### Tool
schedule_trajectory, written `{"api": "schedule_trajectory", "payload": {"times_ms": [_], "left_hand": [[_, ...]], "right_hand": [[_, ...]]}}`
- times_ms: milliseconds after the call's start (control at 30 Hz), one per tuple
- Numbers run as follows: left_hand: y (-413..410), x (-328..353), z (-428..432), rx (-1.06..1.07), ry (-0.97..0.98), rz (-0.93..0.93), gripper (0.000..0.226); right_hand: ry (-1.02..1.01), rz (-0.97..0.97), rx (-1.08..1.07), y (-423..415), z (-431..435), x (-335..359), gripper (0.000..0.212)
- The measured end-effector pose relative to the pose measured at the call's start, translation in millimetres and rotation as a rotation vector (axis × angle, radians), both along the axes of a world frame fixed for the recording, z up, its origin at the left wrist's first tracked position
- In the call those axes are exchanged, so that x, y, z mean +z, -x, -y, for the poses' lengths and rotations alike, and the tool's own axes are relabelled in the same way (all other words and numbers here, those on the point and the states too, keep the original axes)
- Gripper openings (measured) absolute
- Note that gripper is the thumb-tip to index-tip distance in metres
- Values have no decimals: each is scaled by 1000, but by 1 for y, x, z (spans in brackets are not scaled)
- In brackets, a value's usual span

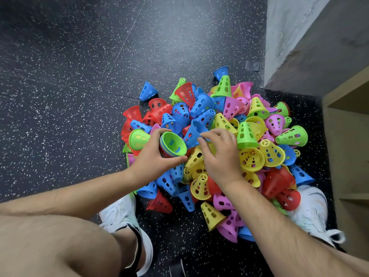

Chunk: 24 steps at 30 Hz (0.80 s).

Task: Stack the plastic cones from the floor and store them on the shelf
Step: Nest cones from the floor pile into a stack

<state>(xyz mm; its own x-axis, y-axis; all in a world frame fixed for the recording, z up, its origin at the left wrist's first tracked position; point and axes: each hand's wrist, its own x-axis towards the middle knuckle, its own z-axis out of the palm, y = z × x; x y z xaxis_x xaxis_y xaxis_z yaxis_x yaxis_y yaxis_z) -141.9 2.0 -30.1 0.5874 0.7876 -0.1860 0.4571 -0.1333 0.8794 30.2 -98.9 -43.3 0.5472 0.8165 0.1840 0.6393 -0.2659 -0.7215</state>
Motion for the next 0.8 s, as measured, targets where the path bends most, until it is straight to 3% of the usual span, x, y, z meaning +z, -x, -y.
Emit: {"api": "schedule_trajectory", "payload": {"times_ms": [100,367,567,667,800], "left_hand": [[-4,0,3,-11,1,-14,74],[-7,-1,4,-3,41,21,70],[1,0,-3,59,78,60,75],[10,2,-4,97,30,38,78],[29,-3,-5,131,34,4,70]], "right_hand": [[-136,-83,2,0,-2,9,18],[-269,-81,40,3,-4,24,15],[-48,-241,353,25,-4,28,22],[44,-337,262,26,-12,25,29],[174,-237,194,21,-25,10,30]]}}
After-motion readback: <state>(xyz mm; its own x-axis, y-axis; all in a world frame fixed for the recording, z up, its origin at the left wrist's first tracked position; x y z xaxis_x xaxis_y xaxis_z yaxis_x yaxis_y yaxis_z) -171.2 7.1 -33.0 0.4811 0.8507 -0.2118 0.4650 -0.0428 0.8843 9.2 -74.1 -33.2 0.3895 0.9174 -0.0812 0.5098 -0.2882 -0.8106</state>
